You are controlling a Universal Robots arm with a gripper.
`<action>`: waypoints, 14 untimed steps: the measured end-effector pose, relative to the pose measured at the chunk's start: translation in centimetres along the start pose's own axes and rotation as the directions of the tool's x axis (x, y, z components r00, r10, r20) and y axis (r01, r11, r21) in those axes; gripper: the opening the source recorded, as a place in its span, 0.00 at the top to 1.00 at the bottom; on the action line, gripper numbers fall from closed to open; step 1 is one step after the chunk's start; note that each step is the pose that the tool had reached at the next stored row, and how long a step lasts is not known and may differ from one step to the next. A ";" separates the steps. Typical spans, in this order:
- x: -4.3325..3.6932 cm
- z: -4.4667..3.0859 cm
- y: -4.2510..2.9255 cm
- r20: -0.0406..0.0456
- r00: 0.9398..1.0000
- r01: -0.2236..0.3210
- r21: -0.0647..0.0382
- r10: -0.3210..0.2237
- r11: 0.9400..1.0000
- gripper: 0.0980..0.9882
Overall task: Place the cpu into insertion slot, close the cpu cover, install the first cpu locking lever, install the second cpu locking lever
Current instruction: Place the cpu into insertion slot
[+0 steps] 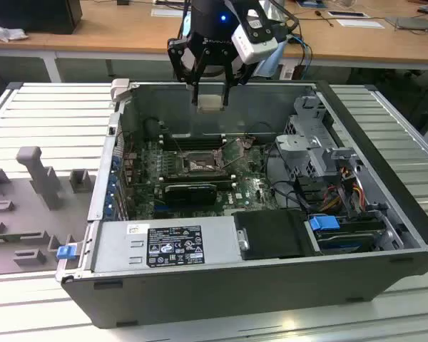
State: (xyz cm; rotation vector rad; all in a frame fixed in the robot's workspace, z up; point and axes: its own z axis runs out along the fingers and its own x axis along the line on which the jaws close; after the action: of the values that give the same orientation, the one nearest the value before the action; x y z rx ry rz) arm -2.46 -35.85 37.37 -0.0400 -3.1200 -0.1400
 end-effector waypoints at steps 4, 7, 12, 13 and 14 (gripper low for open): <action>0.03 0.00 0.00 0.004 0.999 -0.043 -0.001 0.043 0.999 0.52; 0.04 0.04 -0.01 0.005 0.998 -0.060 -0.001 0.060 0.998 0.52; 0.03 0.14 -0.02 0.005 0.998 -0.061 0.000 0.061 0.998 0.52; 0.04 0.15 -0.02 0.006 0.998 -0.064 0.000 0.064 0.998 0.52; 0.04 0.15 -0.01 0.006 0.998 -0.068 -0.001 0.068 0.998 0.52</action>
State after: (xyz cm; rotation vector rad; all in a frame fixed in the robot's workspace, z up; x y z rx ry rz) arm -2.50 -35.85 37.22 -0.1474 -3.1199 -0.1396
